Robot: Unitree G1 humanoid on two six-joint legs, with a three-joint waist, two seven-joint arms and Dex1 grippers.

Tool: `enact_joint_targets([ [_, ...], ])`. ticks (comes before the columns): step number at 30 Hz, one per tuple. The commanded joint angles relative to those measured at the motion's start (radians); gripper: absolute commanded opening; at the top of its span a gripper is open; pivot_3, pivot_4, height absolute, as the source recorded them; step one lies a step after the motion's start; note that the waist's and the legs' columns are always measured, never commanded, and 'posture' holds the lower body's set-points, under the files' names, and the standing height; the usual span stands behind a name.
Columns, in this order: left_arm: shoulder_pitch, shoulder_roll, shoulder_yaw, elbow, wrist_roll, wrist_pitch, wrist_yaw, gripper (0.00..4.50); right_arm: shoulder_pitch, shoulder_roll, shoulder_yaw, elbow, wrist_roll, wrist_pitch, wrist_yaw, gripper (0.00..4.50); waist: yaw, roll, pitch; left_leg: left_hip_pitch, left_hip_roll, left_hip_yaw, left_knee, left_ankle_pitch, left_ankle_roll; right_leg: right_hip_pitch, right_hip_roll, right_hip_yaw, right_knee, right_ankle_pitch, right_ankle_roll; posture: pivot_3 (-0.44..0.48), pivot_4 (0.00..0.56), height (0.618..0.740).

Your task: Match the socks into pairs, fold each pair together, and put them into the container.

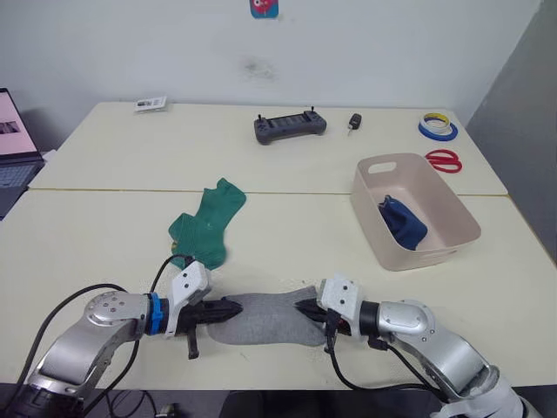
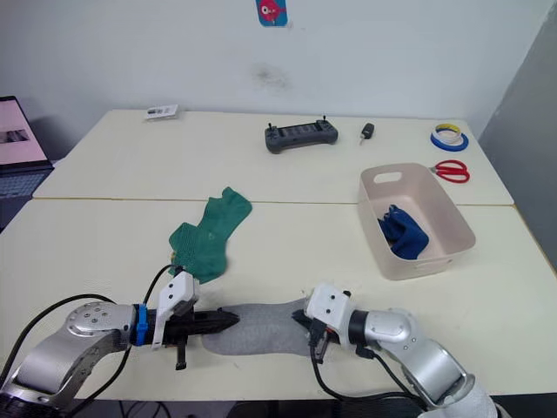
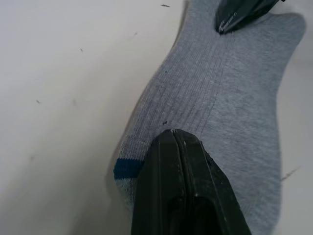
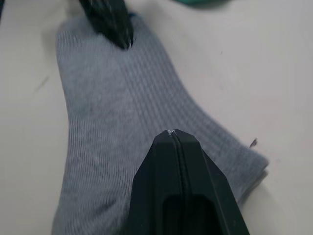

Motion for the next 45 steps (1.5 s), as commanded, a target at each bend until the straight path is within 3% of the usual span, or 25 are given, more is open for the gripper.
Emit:
enact_joint_targets([
  [1, -0.004, -0.008, -0.03, 0.1, 0.093, -0.027, 0.029, 0.0, 0.043, -0.039, -0.049, -0.037, -0.009, -0.002, 0.004, 0.02, 0.001, 0.002, -0.004, 0.001, 0.0, 0.0, 0.0, 0.0, 0.0, 0.001, 0.0, 0.0, 0.0, 0.0, 0.0, 0.0, 0.15, 0.74],
  [7, 0.001, -0.018, -0.023, 0.099, 0.08, -0.045, 0.018, 0.0, 0.15, -0.116, -0.157, -0.054, -0.006, -0.059, 0.008, 0.02, 0.0, 0.009, -0.012, 0.003, 0.0, 0.0, 0.0, 0.0, 0.0, 0.003, 0.0, 0.0, 0.0, 0.0, 0.0, 0.0, 0.15, 0.74],
  [11, 0.018, -0.012, 0.051, 0.004, -0.046, -0.027, -0.059, 0.0, 0.202, -0.094, -0.235, -0.1, 0.073, -0.113, 0.029, 0.02, -0.002, 0.008, -0.013, 0.003, 0.0, 0.0, 0.0, 0.0, 0.0, 0.003, 0.001, 0.0, 0.0, 0.0, 0.0, 0.0, 0.15, 0.74],
  [16, -0.026, 0.065, 0.093, -0.101, -0.152, 0.068, -0.16, 0.0, 0.18, -0.088, -0.266, -0.171, 0.154, -0.095, 0.083, 0.02, -0.003, 0.008, -0.012, 0.0, 0.001, -0.001, 0.0, 0.0, 0.0, 0.001, 0.002, 0.0, 0.0, 0.0, 0.0, 0.0, 0.15, 0.74],
  [24, -0.096, -0.002, -0.051, -0.015, 0.037, -0.046, -0.135, 0.0, 0.021, -0.037, -0.037, 0.014, -0.008, -0.15, 0.133, 0.02, -0.003, 0.008, -0.012, 0.0, 0.0, 0.0, 0.0, -0.001, 0.001, 0.001, 0.005, 0.001, -0.001, 0.0, 0.0, 0.0, 0.15, 0.74],
  [28, -0.092, -0.005, -0.072, 0.038, 0.085, -0.086, -0.135, 0.0, 0.009, -0.036, 0.003, 0.067, -0.054, -0.16, 0.151, 0.02, -0.002, 0.007, -0.012, -0.001, 0.001, 0.0, 0.0, -0.001, 0.001, -0.001, 0.005, 0.001, 0.0, 0.0, 0.0, 0.0, 0.15, 0.74],
  [36, -0.052, -0.014, -0.078, 0.145, 0.136, -0.207, -0.129, 0.0, 0.145, -0.165, -0.089, 0.069, -0.068, -0.219, 0.156, 0.02, -0.001, 0.007, -0.015, 0.003, 0.0, 0.0, 0.0, -0.001, 0.001, 0.003, 0.002, 0.001, -0.001, 0.0, 0.0, 0.0, 0.15, 0.74],
  [45, -0.043, -0.066, -0.022, 0.131, 0.024, -0.185, -0.151, 0.0, 0.169, -0.121, -0.186, -0.104, 0.07, -0.121, 0.144, 0.02, -0.001, 0.008, -0.017, 0.005, 0.0, 0.0, 0.0, -0.001, 0.002, 0.005, 0.002, 0.001, -0.001, 0.0, 0.0, 0.0, 0.15, 0.74],
])
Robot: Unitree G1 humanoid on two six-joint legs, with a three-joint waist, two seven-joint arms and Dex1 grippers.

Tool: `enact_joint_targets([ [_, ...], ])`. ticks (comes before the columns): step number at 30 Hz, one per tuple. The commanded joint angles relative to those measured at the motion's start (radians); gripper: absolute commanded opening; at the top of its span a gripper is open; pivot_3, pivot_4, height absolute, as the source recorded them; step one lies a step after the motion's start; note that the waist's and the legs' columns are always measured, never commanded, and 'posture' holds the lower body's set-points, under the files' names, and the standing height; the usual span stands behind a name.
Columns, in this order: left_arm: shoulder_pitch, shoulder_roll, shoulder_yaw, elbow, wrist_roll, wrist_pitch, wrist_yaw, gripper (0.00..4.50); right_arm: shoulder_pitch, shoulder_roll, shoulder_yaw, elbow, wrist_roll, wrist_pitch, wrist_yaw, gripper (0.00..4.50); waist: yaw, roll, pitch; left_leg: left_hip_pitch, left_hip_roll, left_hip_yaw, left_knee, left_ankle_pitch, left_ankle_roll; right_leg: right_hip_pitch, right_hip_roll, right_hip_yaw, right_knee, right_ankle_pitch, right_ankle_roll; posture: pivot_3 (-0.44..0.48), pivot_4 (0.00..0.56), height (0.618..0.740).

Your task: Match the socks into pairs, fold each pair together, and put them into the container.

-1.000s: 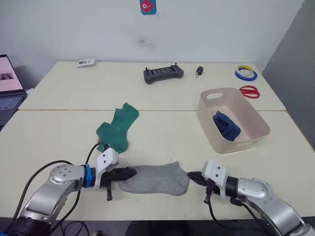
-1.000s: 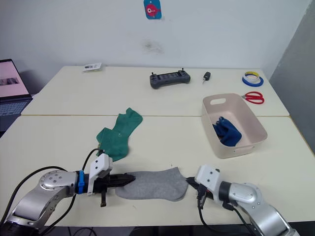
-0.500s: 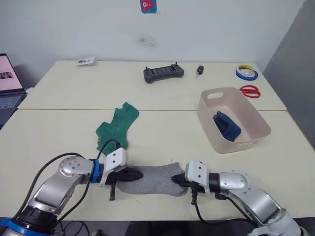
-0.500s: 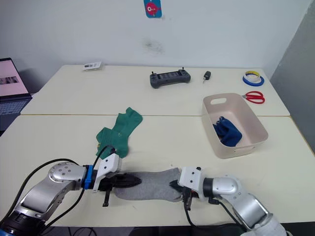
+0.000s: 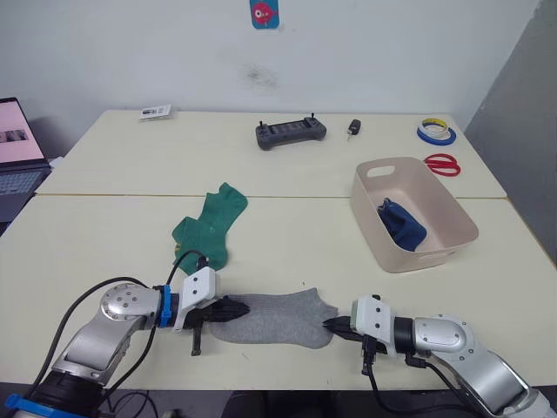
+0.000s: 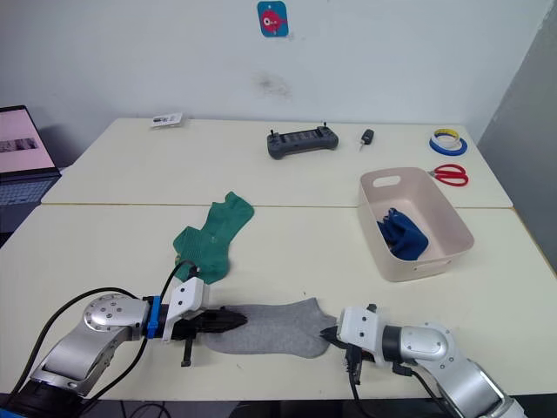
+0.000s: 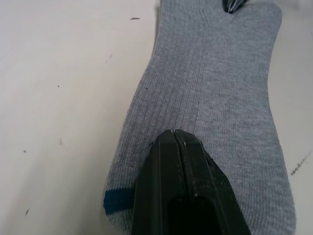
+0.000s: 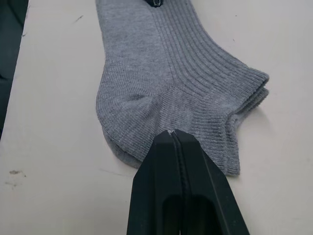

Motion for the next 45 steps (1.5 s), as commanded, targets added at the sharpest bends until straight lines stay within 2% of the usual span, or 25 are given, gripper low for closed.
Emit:
enact_joint_targets([
  [1, 0.016, -0.01, 0.03, -0.01, -0.032, 0.018, -0.006, 0.0, -0.003, -0.001, -0.062, -0.1, 0.074, 0.062, 0.005, 0.02, 0.0, 0.0, 0.0, -0.001, 0.0, 0.0, 0.0, 0.0, 0.0, -0.001, 0.0, 0.0, 0.0, 0.0, 0.0, 0.0, 0.15, 0.74],
  [3, 0.018, -0.015, 0.052, -0.018, -0.053, 0.025, -0.007, 0.0, -0.005, 0.003, -0.096, -0.137, 0.118, 0.105, 0.001, 0.19, 0.0, 0.0, 0.0, -0.002, 0.0, 0.0, 0.0, 0.0, 0.0, -0.001, 0.0, 0.0, 0.0, 0.0, 0.0, 0.0, 0.15, 0.74],
  [5, 0.02, -0.004, 0.085, -0.034, -0.091, 0.048, -0.023, 0.39, -0.005, 0.01, -0.152, -0.183, 0.195, 0.164, -0.007, 0.6, 0.0, -0.001, 0.001, -0.002, 0.0, -0.001, 0.0, 0.0, 0.0, -0.002, 0.0, 0.0, 0.0, 0.0, 0.0, 0.0, 0.15, 0.74],
  [10, 0.014, -0.012, 0.101, -0.062, -0.106, 0.02, -0.052, 1.84, 0.006, 0.012, -0.215, -0.227, 0.249, 0.247, -0.052, 2.37, 0.0, -0.001, 0.001, -0.003, 0.0, -0.001, 0.0, 0.0, 0.0, -0.002, 0.0, -0.001, 0.0, 0.0, 0.0, 0.0, 0.15, 0.74],
  [14, 0.007, -0.021, 0.059, -0.098, -0.09, 0.025, -0.071, 3.09, 0.046, 0.036, -0.187, -0.219, 0.195, 0.263, -0.133, 3.76, 0.0, -0.001, 0.001, -0.003, 0.0, -0.001, 0.0, 0.0, 0.0, -0.002, 0.0, 0.0, 0.0, 0.0, 0.0, 0.0, 0.15, 0.74],
  [16, -0.003, -0.025, 0.037, -0.102, -0.067, 0.029, -0.06, 3.11, 0.062, 0.05, -0.154, -0.213, 0.166, 0.273, -0.169, 4.49, 0.0, -0.001, 0.001, -0.003, 0.0, 0.0, 0.0, 0.0, 0.0, -0.003, 0.0, 0.0, 0.0, 0.0, 0.0, 0.0, 0.15, 0.74],
  [20, -0.043, -0.028, 0.001, -0.088, -0.031, 0.031, -0.052, 3.11, 0.08, 0.117, -0.109, -0.198, 0.127, 0.309, -0.259, 4.49, -0.001, -0.001, 0.001, -0.003, 0.0, 0.0, 0.0, 0.0, 0.0, -0.003, 0.0, 0.0, 0.0, 0.0, 0.0, 0.0, 0.15, 0.74],
  [25, -0.062, -0.022, -0.002, -0.081, -0.035, 0.043, -0.067, 3.11, 0.089, 0.147, -0.067, -0.158, 0.078, 0.288, -0.293, 4.49, -0.002, -0.001, 0.001, -0.004, 0.0, 0.0, 0.0, 0.0, 0.0, -0.004, 0.001, 0.0, 0.0, 0.0, 0.0, 0.0, 0.15, 0.74],
  [28, -0.067, -0.023, 0.002, -0.078, -0.04, 0.047, -0.073, 3.11, 0.087, 0.143, -0.04, -0.138, 0.048, 0.278, -0.294, 3.95, -0.002, -0.001, 0.001, -0.004, 0.0, 0.0, 0.0, 0.0, 0.0, -0.004, 0.001, 0.0, 0.0, 0.0, 0.0, 0.0, 0.15, 0.74],
  [29, -0.066, -0.021, 0.004, -0.081, -0.042, 0.046, -0.077, 3.11, 0.088, 0.139, -0.032, -0.134, 0.042, 0.274, -0.288, 3.64, -0.002, -0.001, 0.001, -0.004, 0.0, 0.0, 0.0, 0.0, 0.0, -0.004, 0.001, 0.0, 0.0, 0.0, 0.0, 0.0, 0.15, 0.74],
  [34, -0.064, -0.011, 0.043, -0.087, -0.086, 0.05, -0.107, 3.11, 0.095, 0.133, -0.017, -0.129, 0.032, 0.258, -0.267, 1.9, -0.002, -0.001, 0.001, -0.004, 0.0, 0.0, 0.0, 0.0, 0.0, -0.004, 0.001, 0.0, 0.0, 0.0, 0.0, 0.0, 0.15, 0.74],
  [39, -0.067, 0.017, 0.057, -0.068, -0.059, 0.037, -0.106, 3.11, 0.093, 0.133, -0.021, -0.13, 0.037, 0.253, -0.25, 0.15, -0.002, -0.001, 0.001, -0.004, 0.0, 0.0, 0.0, 0.0, 0.0, -0.004, 0.001, 0.0, 0.0, 0.0, 0.0, 0.0, 0.15, 0.74],
  [40, -0.067, 0.021, 0.059, -0.071, -0.062, 0.043, -0.106, 3.11, 0.093, 0.133, -0.025, -0.132, 0.039, 0.255, -0.246, 0.03, -0.002, -0.001, 0.001, -0.004, 0.0, 0.0, 0.0, 0.0, 0.0, -0.004, 0.001, 0.0, 0.0, 0.0, 0.0, 0.0, 0.15, 0.74],
  [44, -0.064, 0.022, 0.072, -0.085, -0.087, 0.077, -0.094, 3.11, 0.088, 0.132, -0.046, -0.135, 0.052, 0.259, -0.233, 0.03, -0.002, -0.001, 0.001, -0.004, 0.0, 0.0, 0.0, 0.0, 0.0, -0.004, 0.001, 0.0, 0.0, 0.0, 0.0, 0.0, 0.15, 0.74],
  [45, -0.064, 0.023, 0.073, -0.086, -0.09, 0.082, -0.094, 2.93, 0.086, 0.133, -0.048, -0.134, 0.052, 0.258, -0.233, 0.01, -0.002, -0.001, 0.001, -0.004, 0.0, 0.0, 0.0, 0.0, 0.0, -0.004, 0.001, 0.0, 0.0, 0.0, 0.0, 0.0, 0.15, 0.74],
])
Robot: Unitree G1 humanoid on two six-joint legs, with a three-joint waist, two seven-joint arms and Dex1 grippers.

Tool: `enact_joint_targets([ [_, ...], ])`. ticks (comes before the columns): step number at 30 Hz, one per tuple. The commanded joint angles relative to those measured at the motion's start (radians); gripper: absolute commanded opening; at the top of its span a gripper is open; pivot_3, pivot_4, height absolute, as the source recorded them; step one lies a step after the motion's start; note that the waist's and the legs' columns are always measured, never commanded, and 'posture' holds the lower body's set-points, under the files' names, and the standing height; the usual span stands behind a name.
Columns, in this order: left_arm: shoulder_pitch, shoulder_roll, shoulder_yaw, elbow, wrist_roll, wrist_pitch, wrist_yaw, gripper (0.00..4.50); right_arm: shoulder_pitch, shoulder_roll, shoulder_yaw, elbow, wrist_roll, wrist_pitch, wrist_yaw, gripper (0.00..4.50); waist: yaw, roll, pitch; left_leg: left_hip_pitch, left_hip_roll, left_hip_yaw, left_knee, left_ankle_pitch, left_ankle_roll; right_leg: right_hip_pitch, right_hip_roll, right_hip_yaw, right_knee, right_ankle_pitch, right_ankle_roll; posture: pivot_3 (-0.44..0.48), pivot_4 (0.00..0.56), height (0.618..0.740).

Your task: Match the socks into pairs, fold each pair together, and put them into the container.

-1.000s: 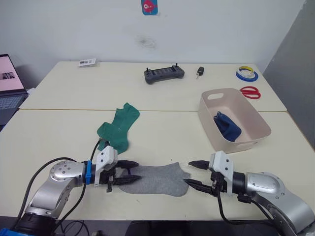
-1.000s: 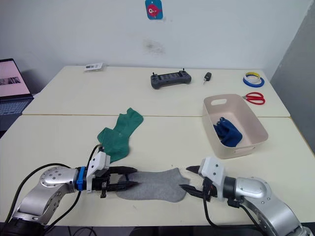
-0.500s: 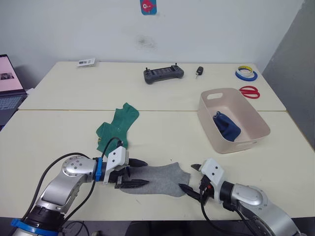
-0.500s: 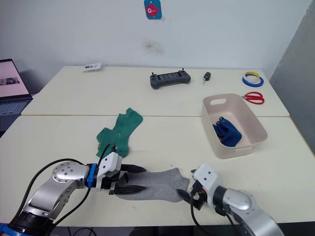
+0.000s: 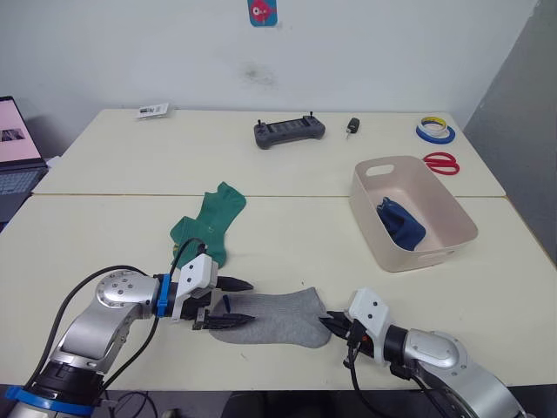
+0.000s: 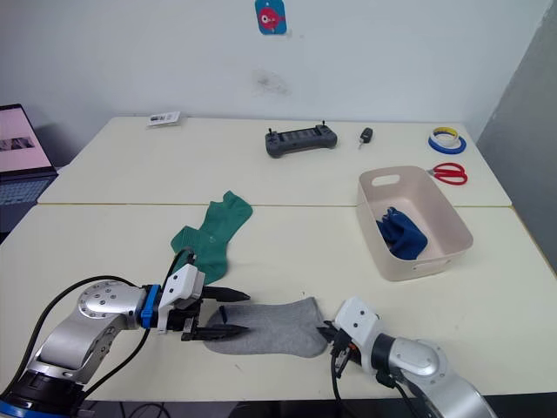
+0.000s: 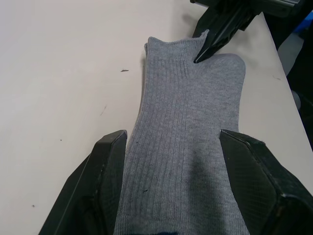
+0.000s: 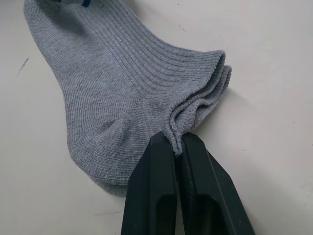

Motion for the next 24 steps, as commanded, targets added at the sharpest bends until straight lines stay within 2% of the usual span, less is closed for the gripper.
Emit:
enact_joint_targets([
  [1, -0.004, 0.014, 0.035, -0.03, -0.022, 0.019, 0.001, 2.74, -0.006, -0.005, -0.024, -0.006, 0.011, 0.002, 0.005, 0.0, 0.0, 0.0, 0.0, 0.0, 0.0, 0.0, 0.0, 0.0, 0.0, 0.0, 0.0, 0.0, 0.0, 0.0, 0.0, 0.0, 0.15, 0.74],
  [2, -0.003, 0.018, 0.037, -0.032, -0.03, 0.036, 0.001, 2.61, -0.01, -0.004, -0.026, -0.005, 0.012, 0.003, 0.005, 0.0, 0.0, 0.0, 0.0, 0.0, 0.0, 0.0, 0.0, 0.0, 0.0, 0.0, 0.0, 0.0, 0.0, 0.0, 0.0, 0.0, 0.15, 0.74],
  [7, 0.002, 0.04, 0.036, -0.052, -0.049, 0.087, -0.013, 1.05, -0.026, 0.004, -0.038, -0.004, 0.014, 0.011, -0.002, 0.0, 0.0, 0.0, 0.0, 0.0, 0.0, 0.0, 0.0, 0.0, 0.0, 0.0, 0.0, 0.0, 0.0, 0.0, 0.0, 0.0, 0.15, 0.74],
  [10, 0.005, 0.054, 0.018, -0.041, -0.006, 0.069, -0.01, 0.07, -0.037, 0.01, -0.041, -0.002, 0.014, 0.014, -0.006, 0.0, 0.0, 0.0, 0.0, 0.0, 0.0, 0.0, 0.0, 0.0, 0.0, 0.0, 0.0, 0.0, 0.0, 0.0, 0.0, 0.0, 0.15, 0.74],
  [18, -0.031, 0.012, -0.038, -0.007, 0.08, 0.029, 0.031, 0.03, -0.087, 0.042, -0.077, 0.021, 0.019, 0.025, -0.019, 0.0, 0.0, 0.0, 0.0, 0.0, 0.0, 0.0, 0.0, 0.0, 0.0, 0.0, 0.0, 0.0, 0.0, 0.0, 0.0, 0.0, 0.15, 0.74],
  [24, -0.081, -0.032, -0.091, 0.001, 0.122, 0.036, 0.048, 0.03, -0.095, 0.023, -0.117, 0.021, 0.027, 0.035, -0.002, 0.0, 0.001, 0.0, 0.0, -0.001, -0.001, 0.0, 0.0, 0.0, 0.0, -0.001, 0.001, 0.0, 0.0, 0.0, 0.0, 0.0, 0.15, 0.74],
])
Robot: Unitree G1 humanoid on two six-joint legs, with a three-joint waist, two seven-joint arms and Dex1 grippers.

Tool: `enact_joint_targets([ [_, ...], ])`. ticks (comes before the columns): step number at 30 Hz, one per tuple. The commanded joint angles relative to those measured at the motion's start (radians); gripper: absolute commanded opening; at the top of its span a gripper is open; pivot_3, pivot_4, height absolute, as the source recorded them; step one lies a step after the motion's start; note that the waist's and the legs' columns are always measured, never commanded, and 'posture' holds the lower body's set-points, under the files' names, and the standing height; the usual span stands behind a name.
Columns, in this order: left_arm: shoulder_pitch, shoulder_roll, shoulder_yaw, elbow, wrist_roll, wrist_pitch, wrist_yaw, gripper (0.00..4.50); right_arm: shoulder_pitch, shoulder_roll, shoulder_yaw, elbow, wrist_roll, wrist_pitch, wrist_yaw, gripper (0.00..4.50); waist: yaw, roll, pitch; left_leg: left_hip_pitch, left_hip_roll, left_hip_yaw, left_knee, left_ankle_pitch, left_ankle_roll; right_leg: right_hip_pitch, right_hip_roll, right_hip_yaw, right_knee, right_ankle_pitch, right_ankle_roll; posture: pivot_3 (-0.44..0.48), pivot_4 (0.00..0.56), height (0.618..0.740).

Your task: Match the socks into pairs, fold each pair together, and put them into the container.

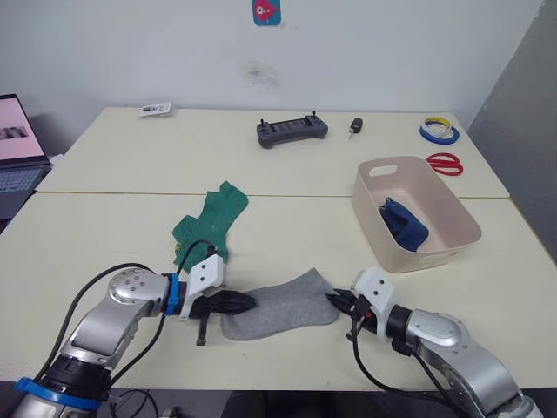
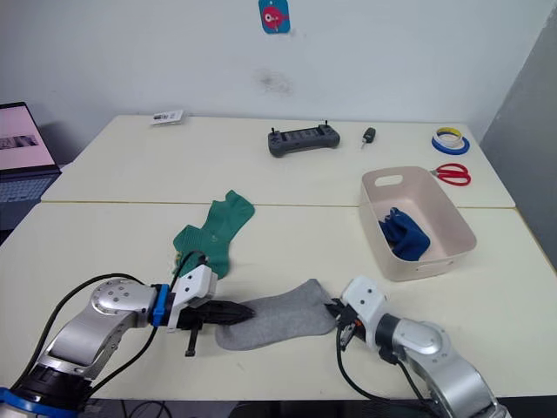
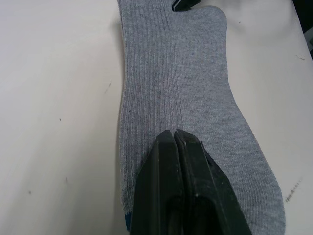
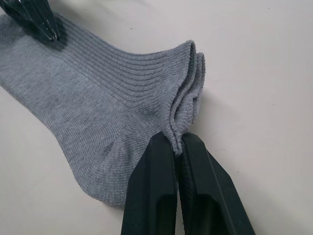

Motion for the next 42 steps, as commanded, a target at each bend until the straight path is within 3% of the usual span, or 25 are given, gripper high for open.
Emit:
enact_joint_targets([
  [1, -0.031, -0.018, -0.03, -0.003, 0.025, -0.007, 0.007, 0.03, -0.009, -0.015, -0.037, -0.021, 0.017, 0.0, 0.009, 0.0, 0.0, 0.0, 0.0, 0.0, 0.0, 0.0, 0.0, 0.0, 0.0, 0.0, 0.0, 0.0, 0.0, 0.0, 0.0, 0.0, 0.15, 0.74],
  [8, -0.051, -0.039, -0.078, 0.036, 0.095, -0.027, 0.026, 0.03, -0.044, -0.052, -0.054, -0.071, 0.067, 0.036, 0.052, 0.0, -0.002, 0.0, 0.0, 0.0, 0.0, 0.0, 0.0, 0.0, 0.0, 0.0, 0.001, 0.0, 0.001, 0.0, 0.0, 0.0, 0.15, 0.74],
  [13, -0.054, -0.044, -0.084, 0.062, 0.116, -0.038, 0.037, 0.03, -0.116, -0.051, -0.057, -0.155, 0.202, 0.178, 0.091, 0.0, -0.002, 0.0, 0.0, 0.001, 0.0, 0.0, 0.0, 0.0, 0.0, 0.0, 0.0, 0.0, 0.001, 0.0, 0.0, 0.0, 0.15, 0.74],
  [22, -0.021, -0.014, -0.085, 0.034, 0.113, -0.024, 0.02, 0.03, -0.3, 0.158, -0.002, -0.112, 0.422, 0.496, -0.016, 0.0, -0.003, 0.0, 0.0, 0.001, 0.001, -0.001, 0.0, 0.0, 0.0, 0.0, 0.0, 0.0, 0.001, 0.0, 0.0, 0.0, 0.15, 0.74],
  [29, -0.015, 0.004, -0.029, 0.0, 0.072, 0.017, 0.031, 0.03, -0.331, 0.212, 0.082, -0.012, 0.401, 0.495, -0.043, 0.0, -0.004, 0.0, 0.0, 0.001, 0.001, -0.001, 0.0, 0.0, 0.0, 0.0, 0.0, 0.0, 0.001, 0.0, 0.0, 0.0, 0.15, 0.74],
  [35, 0.017, 0.1, 0.023, -0.074, 0.005, 0.093, -0.022, 0.03, -0.354, 0.178, 0.114, 0.029, 0.39, 0.457, -0.009, 0.0, -0.008, 0.001, 0.0, 0.0, 0.001, -0.001, 0.0, 0.0, 0.0, -0.001, 0.0, 0.0, 0.001, 0.0, 0.0, 0.0, 0.15, 0.74],
  [42, 0.046, 0.04, -0.047, -0.049, 0.088, 0.065, 0.062, 0.03, -0.399, 0.172, 0.141, 0.068, 0.396, 0.452, 0.025, 0.0, -0.002, 0.001, 0.0, 0.0, 0.001, -0.001, 0.0, 0.0, 0.0, -0.001, -0.001, 0.0, 0.001, 0.0, 0.0, 0.0, 0.15, 0.74],
])
